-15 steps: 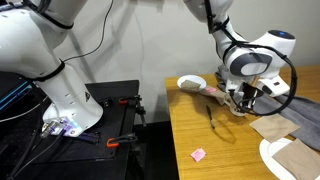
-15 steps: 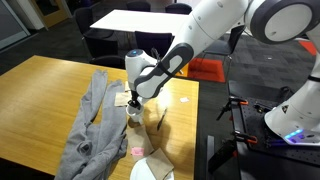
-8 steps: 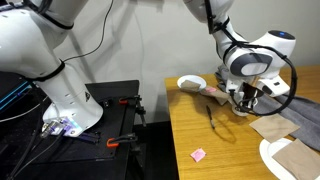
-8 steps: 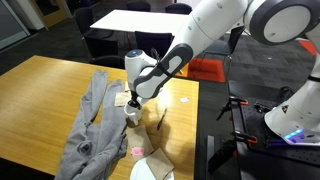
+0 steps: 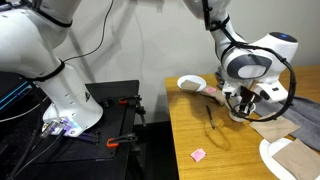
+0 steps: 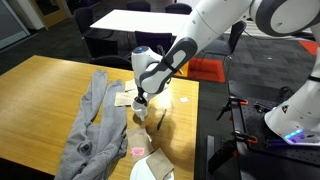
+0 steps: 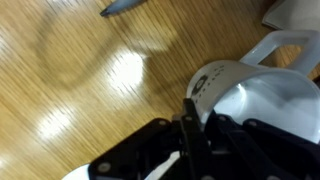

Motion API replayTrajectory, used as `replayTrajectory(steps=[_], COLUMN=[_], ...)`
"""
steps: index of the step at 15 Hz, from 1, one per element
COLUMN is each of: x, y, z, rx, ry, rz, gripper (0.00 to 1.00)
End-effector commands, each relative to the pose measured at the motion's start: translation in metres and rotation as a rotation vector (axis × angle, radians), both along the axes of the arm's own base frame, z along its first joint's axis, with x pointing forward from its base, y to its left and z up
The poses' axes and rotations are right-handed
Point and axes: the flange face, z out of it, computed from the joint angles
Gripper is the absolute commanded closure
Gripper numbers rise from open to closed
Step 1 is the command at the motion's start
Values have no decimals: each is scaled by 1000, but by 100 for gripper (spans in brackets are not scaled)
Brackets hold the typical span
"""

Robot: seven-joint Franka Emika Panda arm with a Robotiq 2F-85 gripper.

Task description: Move the cup to the right

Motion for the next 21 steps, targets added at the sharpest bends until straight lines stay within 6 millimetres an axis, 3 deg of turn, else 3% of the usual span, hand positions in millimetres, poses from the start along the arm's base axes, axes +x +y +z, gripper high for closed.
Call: replayTrajectory(steps=[1,9,21], x=[-31,-77,-103], y=[-20,-75,-140], z=[20,13,7], rx=[24,63,67], ry=[12,-8,-17], rz=[-67,-293,-570], gripper=[97,97,97])
